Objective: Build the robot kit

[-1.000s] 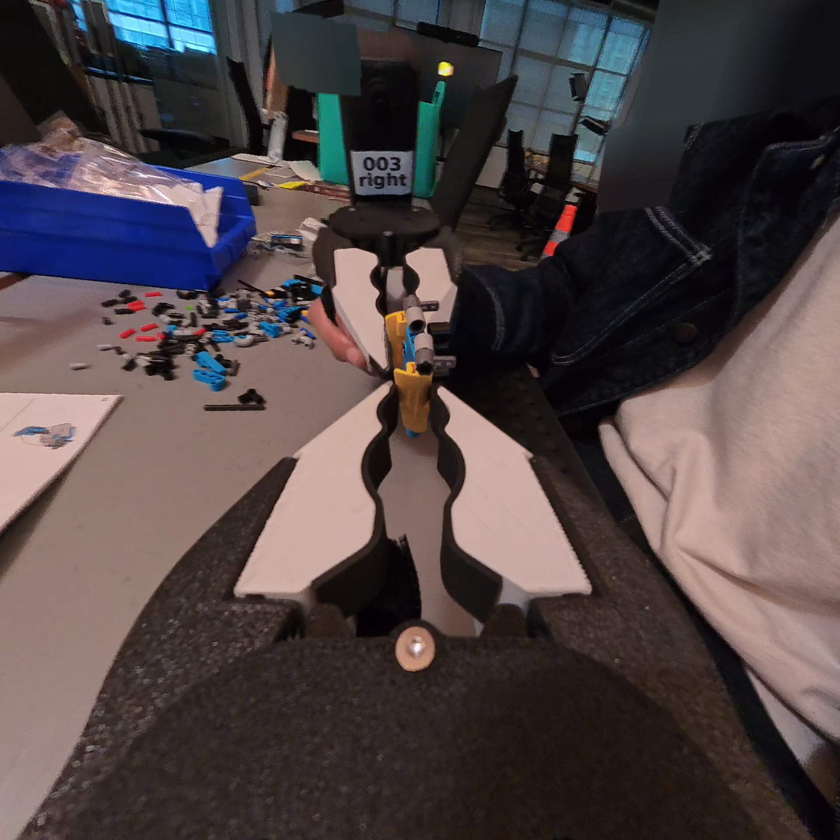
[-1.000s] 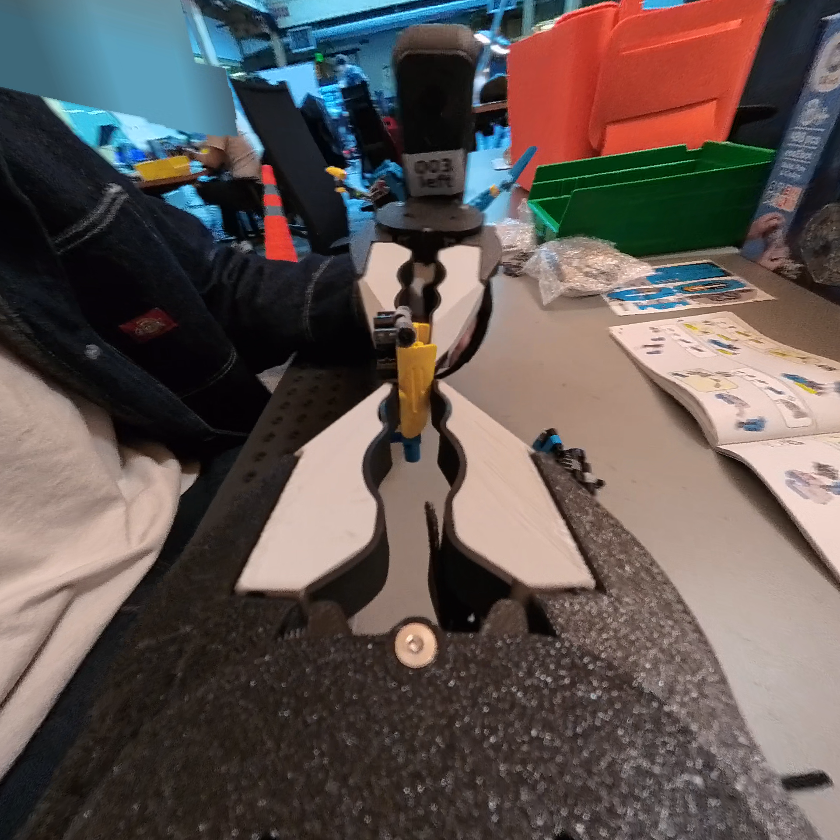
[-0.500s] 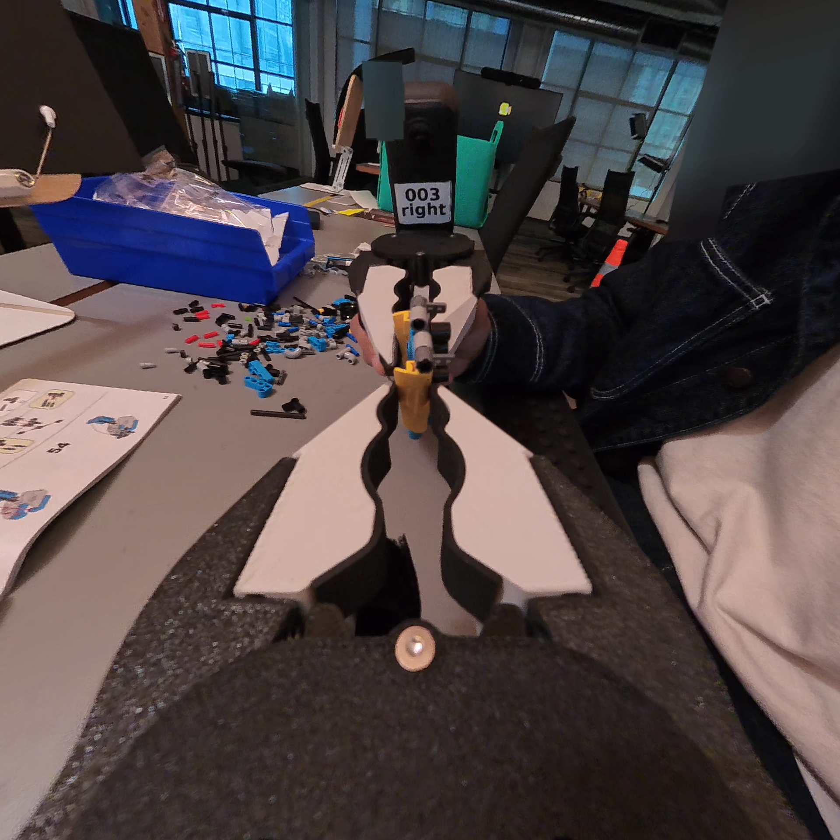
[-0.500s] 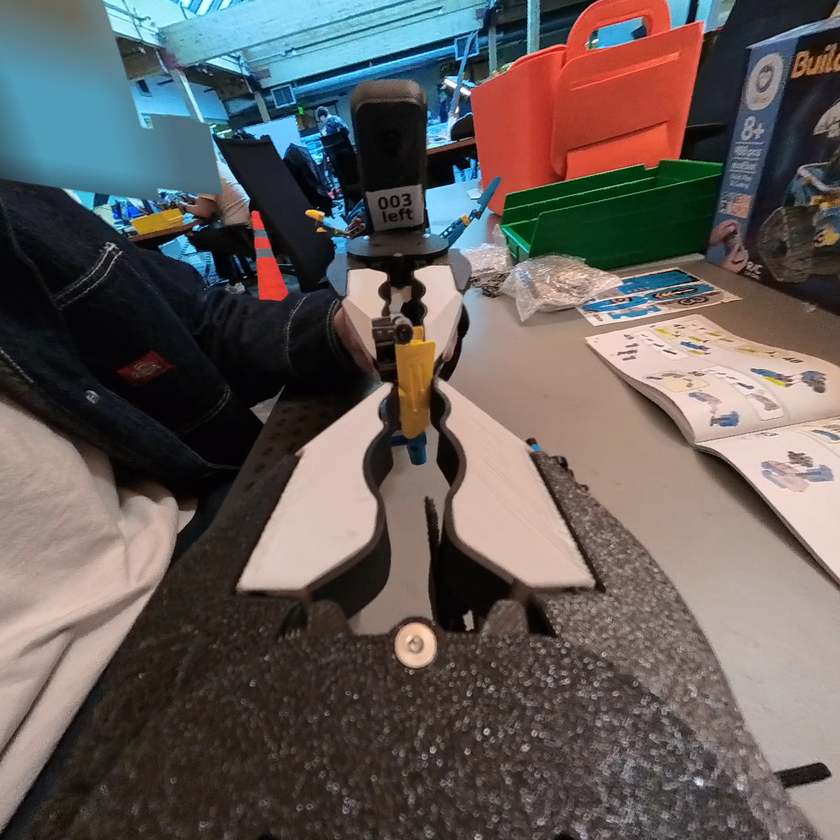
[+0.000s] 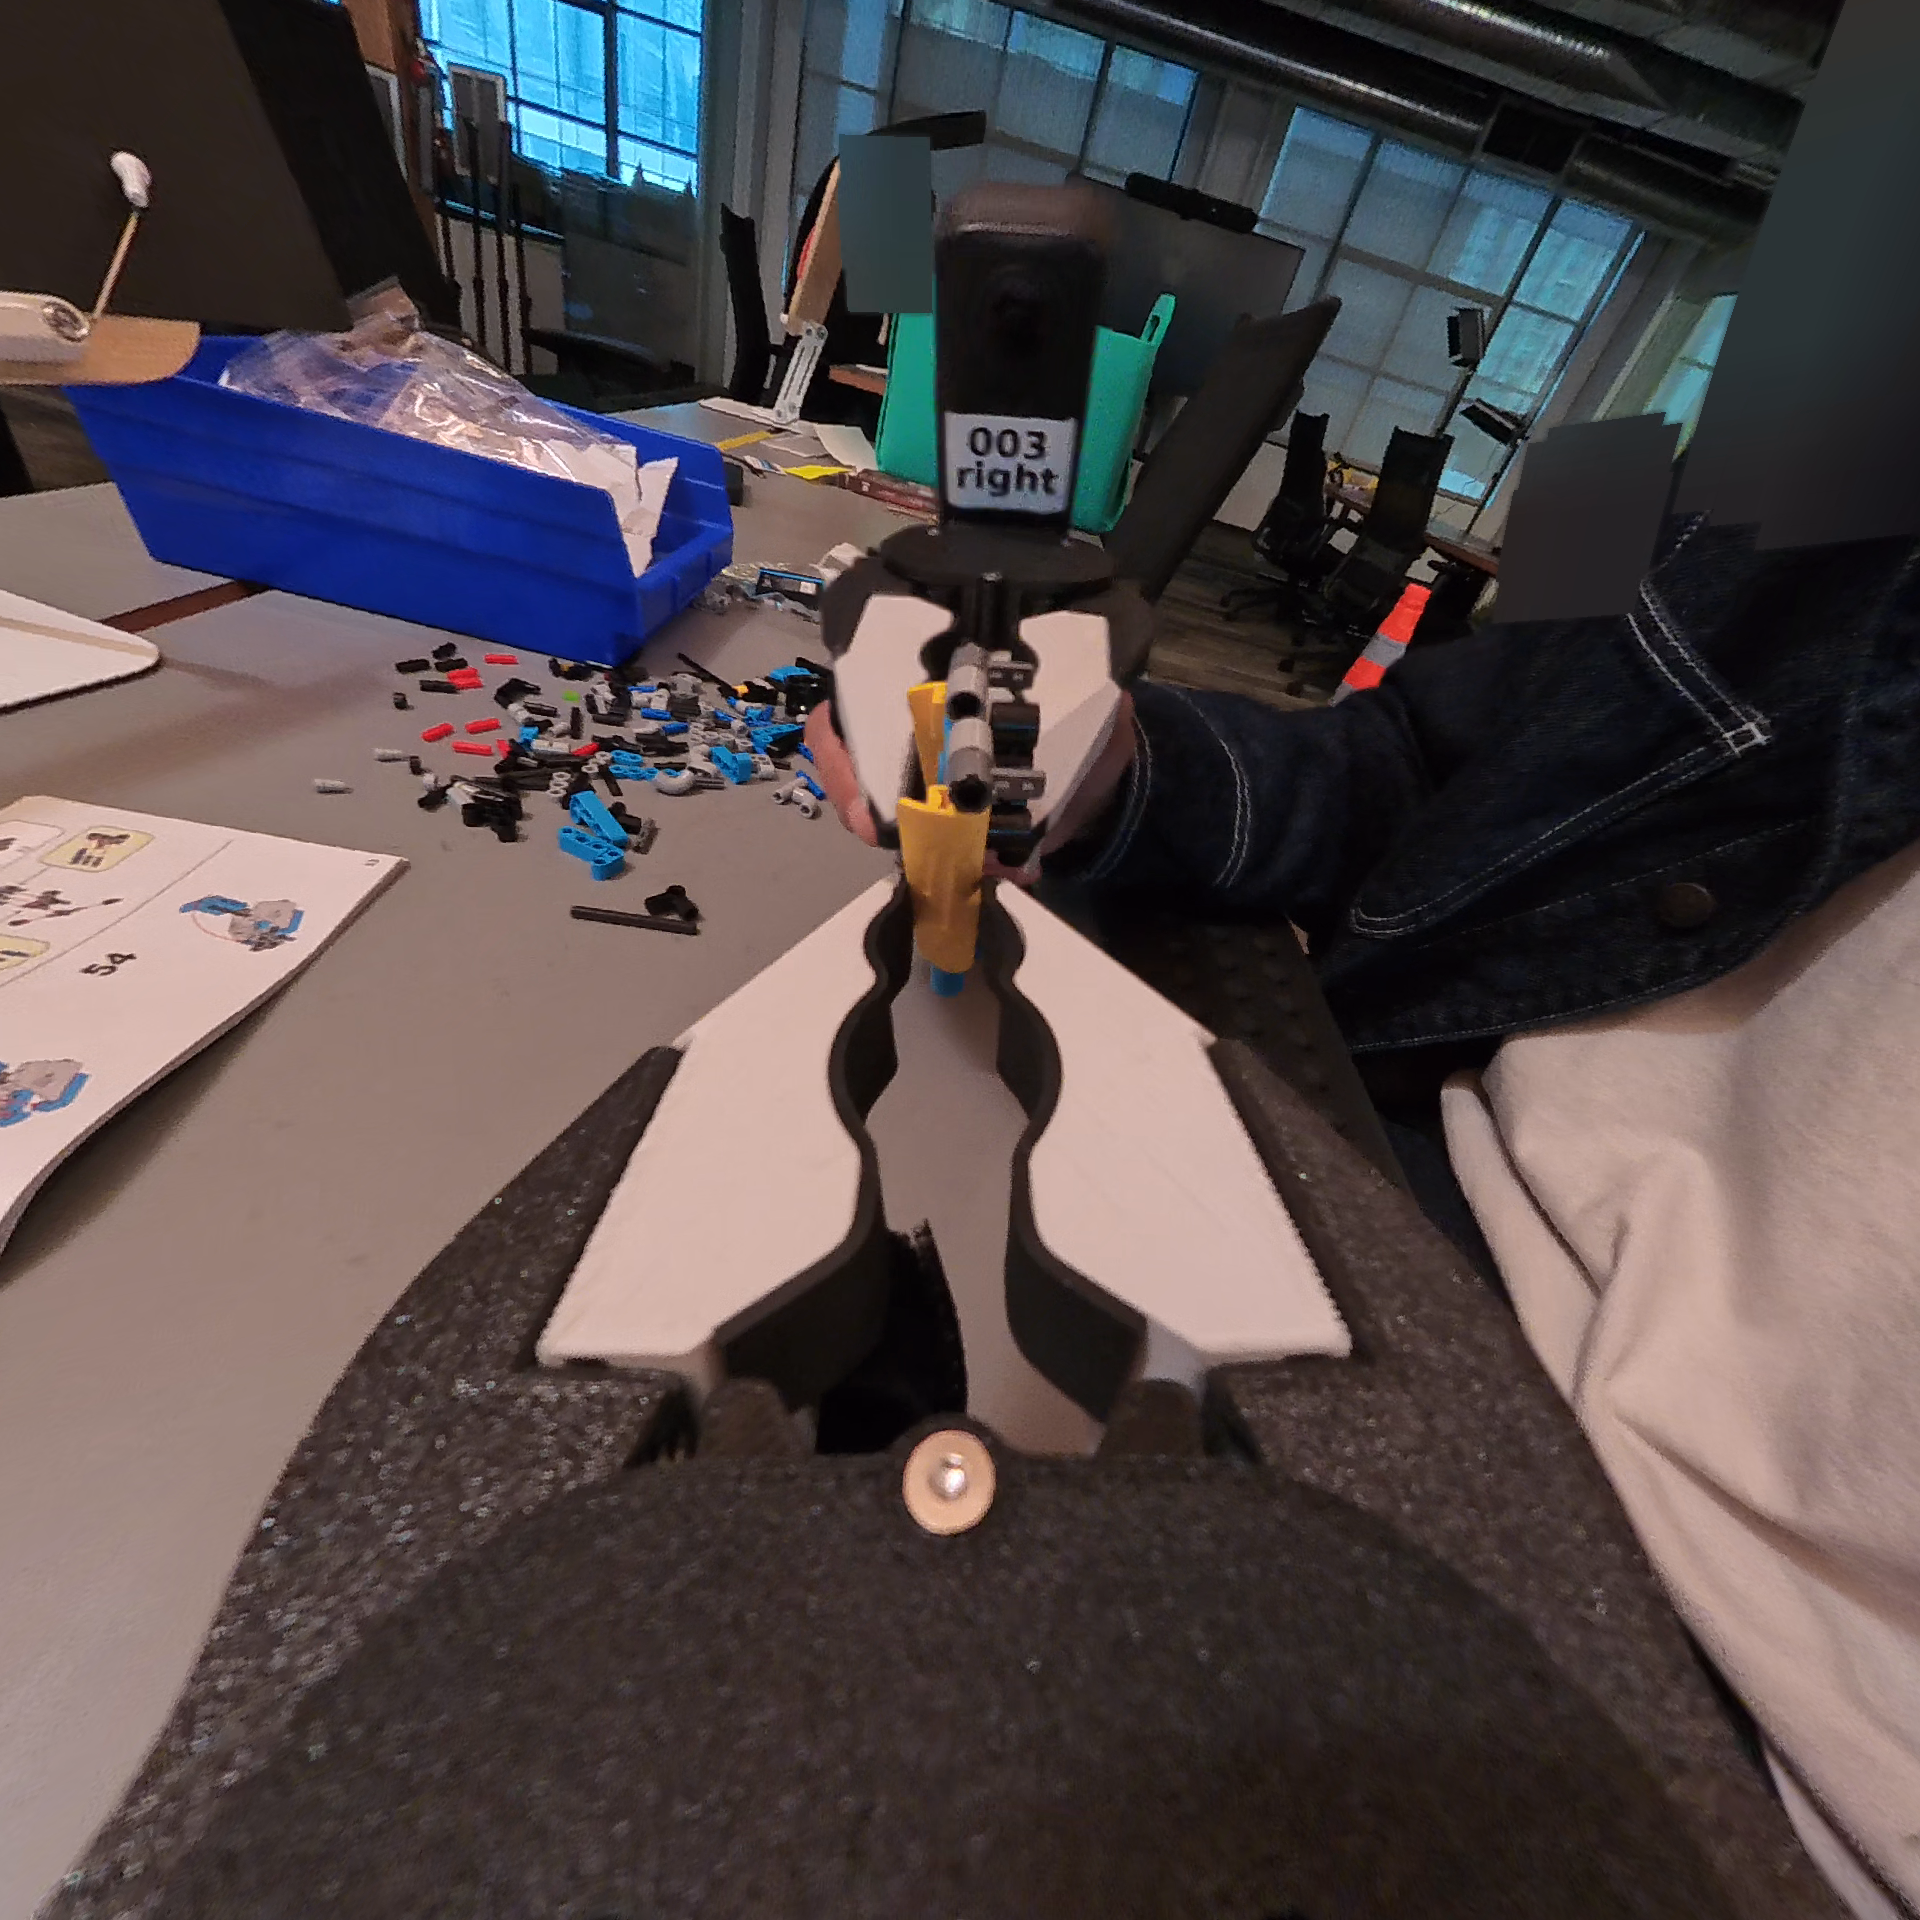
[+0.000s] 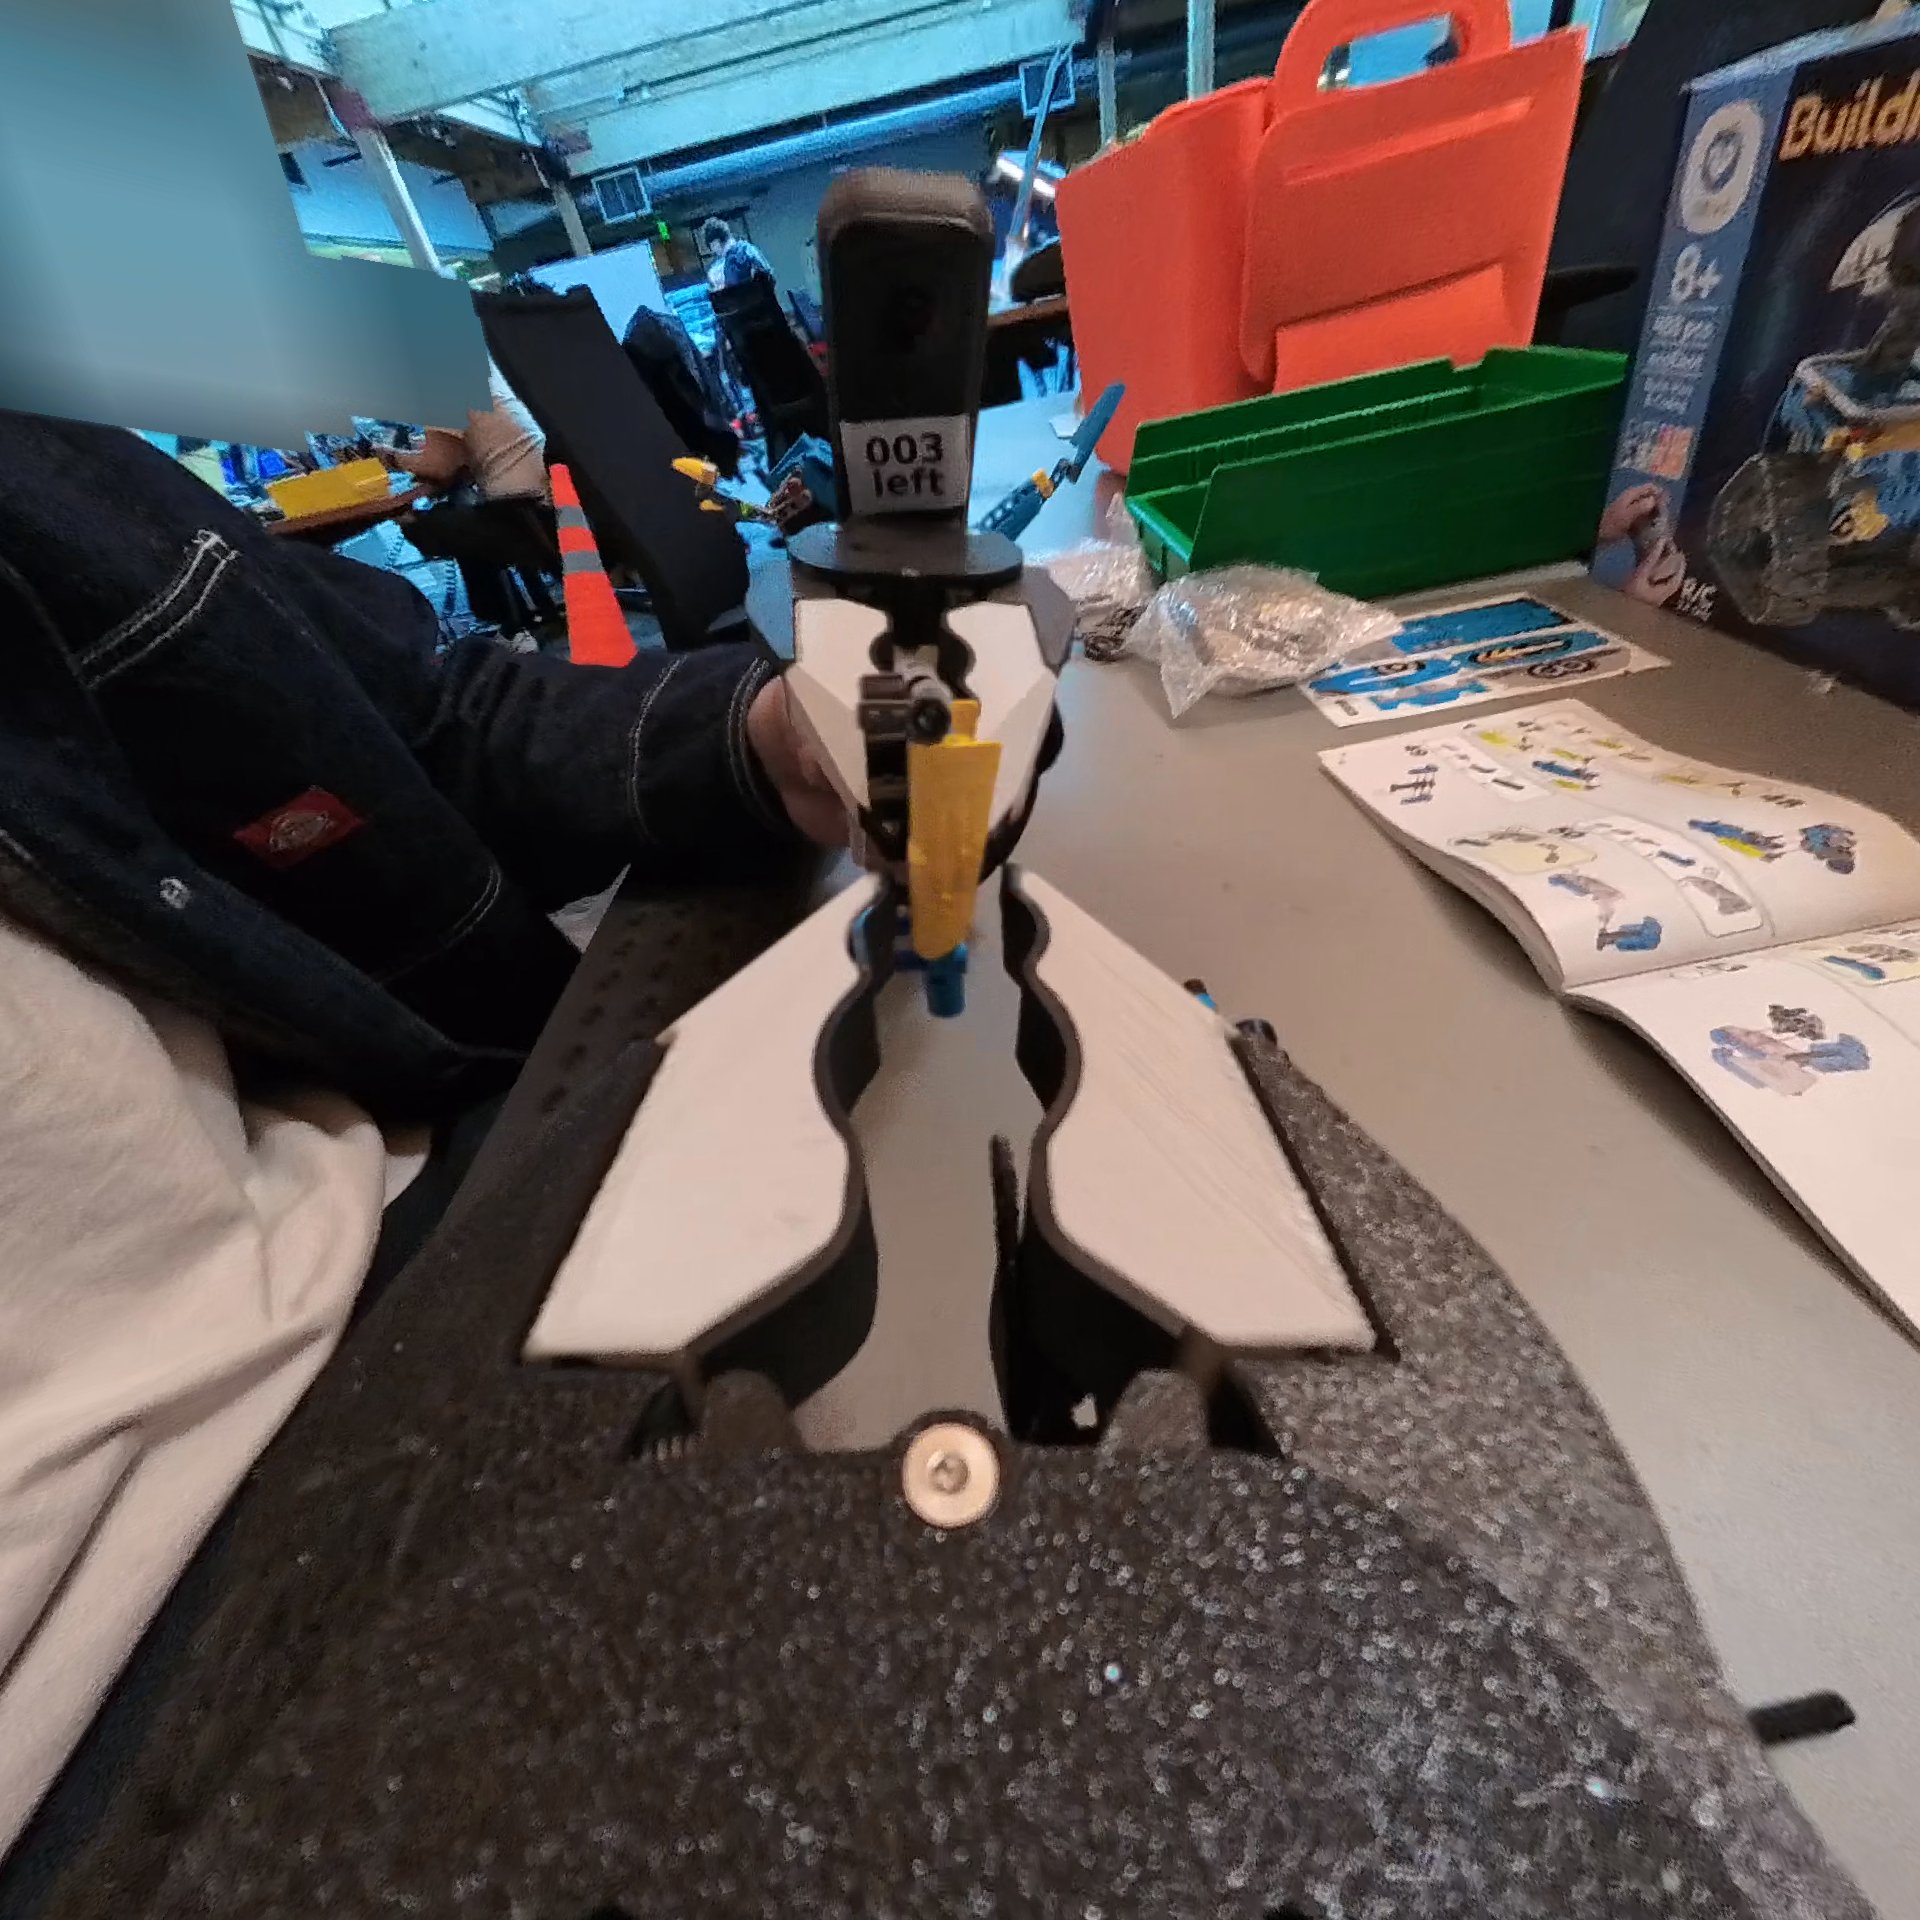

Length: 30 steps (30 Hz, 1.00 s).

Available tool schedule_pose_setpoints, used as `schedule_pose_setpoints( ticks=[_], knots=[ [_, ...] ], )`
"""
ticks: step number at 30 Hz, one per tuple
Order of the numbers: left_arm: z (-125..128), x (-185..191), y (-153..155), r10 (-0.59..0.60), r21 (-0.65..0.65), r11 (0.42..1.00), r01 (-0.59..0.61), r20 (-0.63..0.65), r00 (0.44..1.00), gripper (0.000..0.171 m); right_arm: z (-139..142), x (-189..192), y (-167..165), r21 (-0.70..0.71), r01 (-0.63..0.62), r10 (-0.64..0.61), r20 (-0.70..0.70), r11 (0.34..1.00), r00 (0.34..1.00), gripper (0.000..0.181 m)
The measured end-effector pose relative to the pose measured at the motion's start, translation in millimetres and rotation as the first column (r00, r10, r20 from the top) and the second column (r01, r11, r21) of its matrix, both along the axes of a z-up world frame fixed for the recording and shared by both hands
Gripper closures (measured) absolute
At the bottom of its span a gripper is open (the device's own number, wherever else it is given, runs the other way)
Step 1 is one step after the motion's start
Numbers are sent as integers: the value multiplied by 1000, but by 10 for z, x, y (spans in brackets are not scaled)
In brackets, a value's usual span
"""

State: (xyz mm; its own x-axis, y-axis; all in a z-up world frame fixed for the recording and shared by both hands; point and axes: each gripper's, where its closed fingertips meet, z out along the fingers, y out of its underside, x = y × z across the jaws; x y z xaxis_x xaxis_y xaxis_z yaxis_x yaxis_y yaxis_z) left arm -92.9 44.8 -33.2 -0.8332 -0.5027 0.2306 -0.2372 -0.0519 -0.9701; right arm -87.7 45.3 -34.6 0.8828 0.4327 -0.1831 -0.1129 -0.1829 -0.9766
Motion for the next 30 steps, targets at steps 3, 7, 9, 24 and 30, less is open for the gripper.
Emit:
schedule_pose_setpoints(
  ticks=[3, 7, 9, 24, 30],
  knots=[
    [10, -9, -9, -3, 0, 1000, 3, 5, 1000, 160, 66, 1, -28, 24, -16, 17, -42, 1000, 999, 169],
    [-2, -7, -13, -4, -2, 1000, 4, -2, 1000, 160, 3, -15, -6, 3, -5, 5, 2, 1000, 1000, 169],
    [32, -31, -28, -16, -14, 1000, 17, 10, 1000, 160, 48, -35, -18, 18, -15, 15, -2, 1000, 1000, 170],
    [17, -28, -22, -2, 24, 1000, 1, 26, 1000, 160, 24, -63, -41, -27, -92, 88, -127, 995, 988, 168],
    [-35, 13, 15, 29, 61, 998, -30, 27, 999, 160, 271, 50, -84, 100, -3, 13, -98, 995, 995, 152]
  ],
)
